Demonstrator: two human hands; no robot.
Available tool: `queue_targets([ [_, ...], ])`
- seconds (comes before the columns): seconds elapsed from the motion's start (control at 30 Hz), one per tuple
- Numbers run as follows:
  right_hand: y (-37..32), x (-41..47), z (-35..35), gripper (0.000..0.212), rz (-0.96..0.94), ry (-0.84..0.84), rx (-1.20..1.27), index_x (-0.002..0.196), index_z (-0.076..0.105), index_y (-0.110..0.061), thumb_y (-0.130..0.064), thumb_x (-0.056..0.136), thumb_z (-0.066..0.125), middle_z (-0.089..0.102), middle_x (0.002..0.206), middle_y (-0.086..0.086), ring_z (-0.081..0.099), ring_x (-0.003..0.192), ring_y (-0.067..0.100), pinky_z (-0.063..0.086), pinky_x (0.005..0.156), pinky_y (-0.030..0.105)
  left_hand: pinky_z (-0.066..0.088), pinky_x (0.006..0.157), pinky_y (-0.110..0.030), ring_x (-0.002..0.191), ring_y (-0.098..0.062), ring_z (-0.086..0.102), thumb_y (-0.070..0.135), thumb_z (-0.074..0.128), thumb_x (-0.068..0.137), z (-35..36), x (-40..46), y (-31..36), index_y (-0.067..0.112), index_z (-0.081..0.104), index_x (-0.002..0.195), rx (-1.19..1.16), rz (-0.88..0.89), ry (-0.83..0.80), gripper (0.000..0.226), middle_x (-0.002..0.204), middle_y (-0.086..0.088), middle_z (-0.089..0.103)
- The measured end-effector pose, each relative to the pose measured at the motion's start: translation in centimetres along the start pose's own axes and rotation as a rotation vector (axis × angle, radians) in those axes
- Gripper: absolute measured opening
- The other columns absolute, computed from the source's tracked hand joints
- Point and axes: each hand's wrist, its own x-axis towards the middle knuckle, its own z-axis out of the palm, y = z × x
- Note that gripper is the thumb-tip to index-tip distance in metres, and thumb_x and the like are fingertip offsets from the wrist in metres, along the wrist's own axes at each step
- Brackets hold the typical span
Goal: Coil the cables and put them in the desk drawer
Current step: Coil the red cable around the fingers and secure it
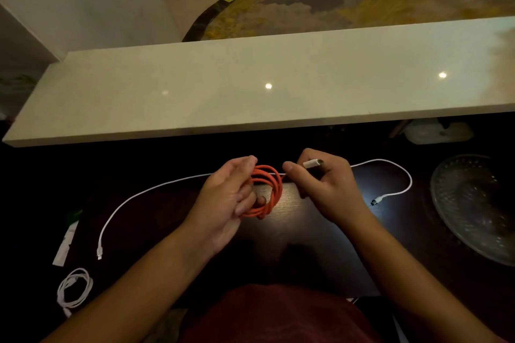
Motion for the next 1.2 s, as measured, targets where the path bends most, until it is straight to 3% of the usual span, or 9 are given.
queue_targets([
  [0.07, -0.6, -0.2, 0.3, 0.029, -0.077, -0.029, 0.021, 0.070, 0.058, -0.007, -0.024, 0.091, 0.071, 0.058, 0.064, 0.004, 0.055, 0.058, 0.019, 0.043, 0.056, 0.034, 0.040, 0.063, -0.031, 0.034, -0.005, 0.028, 0.032, 0.058, 0.096, 0.1, 0.0, 0.0, 0.007, 0.069, 0.105, -0.020, -0.046, -0.029, 0.029, 0.045, 0.005, 0.031],
  [0.27, -1.1, -0.6, 1.9, 0.028, 0.156, -0.177, 0.315, 0.097, 0.063, -0.012, -0.040, 0.093, 0.059, 0.062, 0.077, -0.002, 0.059, 0.069, 0.015, 0.047, 0.065, 0.036, 0.035, 0.063, -0.032, 0.036, -0.005, 0.033, 0.035, 0.059, 0.095, 0.4, 0.1, 0.8, 0.009, 0.071, 0.097, -0.050, -0.024, -0.127, 0.029, 0.044, 0.006, 0.034],
  [0.43, -1.7, -0.5, 1.7, 0.039, 0.283, -0.292, 0.439, 0.100, 0.064, 0.006, -0.030, 0.098, 0.049, 0.062, 0.079, 0.032, 0.059, 0.067, 0.032, 0.046, 0.061, 0.040, 0.043, 0.064, -0.031, 0.039, -0.008, 0.036, 0.037, 0.057, 0.099, -0.2, 0.4, 1.3, 0.008, 0.066, 0.097, -0.128, -0.051, -0.166, 0.030, 0.046, 0.005, 0.037],
  [0.6, -1.5, -1.0, 1.7, 0.028, 0.302, -0.284, 0.437, 0.102, 0.067, 0.005, -0.021, 0.095, 0.059, 0.064, 0.070, 0.011, 0.061, 0.063, 0.023, 0.047, 0.055, 0.033, 0.047, 0.064, -0.028, 0.046, -0.010, 0.041, 0.037, 0.054, 0.099, -0.5, 0.6, 1.5, 0.009, 0.066, 0.097, -0.141, -0.049, -0.120, 0.030, 0.056, 0.001, 0.041],
  [0.73, -1.4, -1.0, 1.9, 0.017, 0.279, -0.247, 0.424, 0.104, 0.065, 0.008, -0.007, 0.099, 0.060, 0.065, 0.072, 0.016, 0.060, 0.062, 0.028, 0.047, 0.053, 0.031, 0.049, 0.069, -0.027, 0.064, -0.014, 0.053, 0.034, 0.050, 0.099, -0.7, 0.4, 1.0, 0.008, 0.069, 0.095, -0.125, -0.041, -0.096, 0.032, 0.068, -0.005, 0.053],
  [0.9, -0.9, -0.9, 2.0, 0.015, 0.233, -0.215, 0.377, 0.105, 0.067, 0.004, -0.006, 0.100, 0.057, 0.068, 0.073, 0.010, 0.063, 0.063, 0.024, 0.050, 0.055, 0.031, 0.050, 0.086, -0.039, 0.084, -0.021, 0.063, 0.030, 0.053, 0.098, -0.8, -0.2, 1.0, 0.002, 0.067, 0.116, -0.073, 0.021, -0.037, 0.036, 0.088, -0.011, 0.065],
  [1.03, -0.4, -0.8, 1.6, 0.018, 0.216, -0.179, 0.376, 0.105, 0.067, 0.001, -0.010, 0.099, 0.055, 0.069, 0.072, 0.005, 0.065, 0.064, 0.021, 0.052, 0.056, 0.031, 0.049, 0.100, -0.052, 0.107, -0.032, 0.066, 0.030, 0.063, 0.095, -1.3, -0.9, 0.9, 0.001, 0.063, 0.126, 0.099, 0.064, 0.009, 0.042, 0.117, -0.027, 0.068],
  [1.2, -0.1, -0.8, 1.6, 0.018, 0.221, -0.165, 0.393, 0.104, 0.067, 0.001, -0.011, 0.098, 0.056, 0.068, 0.072, 0.005, 0.065, 0.064, 0.021, 0.052, 0.055, 0.031, 0.056, 0.085, -0.042, 0.094, -0.025, 0.074, 0.019, 0.065, 0.092, -1.4, -1.4, 0.4, 0.005, 0.066, 0.117, 0.287, 0.074, 0.033, 0.029, 0.105, -0.017, 0.076],
])
